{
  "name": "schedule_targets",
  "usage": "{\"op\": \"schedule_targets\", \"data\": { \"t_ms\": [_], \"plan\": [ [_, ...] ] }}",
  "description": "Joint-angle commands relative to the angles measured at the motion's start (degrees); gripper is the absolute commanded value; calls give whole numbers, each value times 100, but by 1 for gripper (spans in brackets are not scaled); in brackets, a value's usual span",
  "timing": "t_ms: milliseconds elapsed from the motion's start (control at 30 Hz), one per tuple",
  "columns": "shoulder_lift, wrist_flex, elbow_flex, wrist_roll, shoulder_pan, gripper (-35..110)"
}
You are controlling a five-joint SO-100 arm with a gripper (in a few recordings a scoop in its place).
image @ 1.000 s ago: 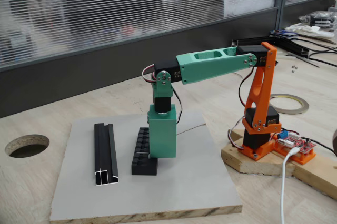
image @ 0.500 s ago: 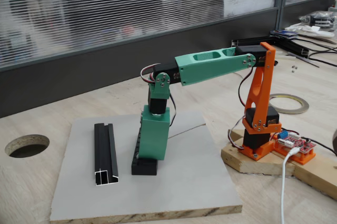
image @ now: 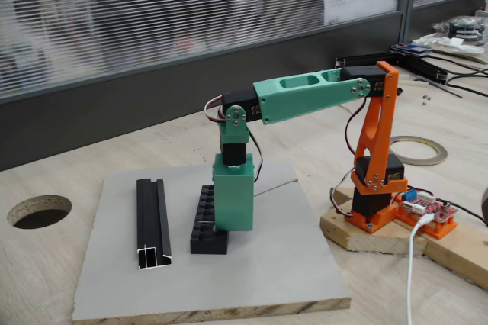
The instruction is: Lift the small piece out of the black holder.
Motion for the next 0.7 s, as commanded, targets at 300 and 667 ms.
{"op": "schedule_targets", "data": {
  "t_ms": [300,667],
  "plan": [
    [246,132,-62,-26,615,66],
    [246,141,-70,-703,729,66]
  ]
}}
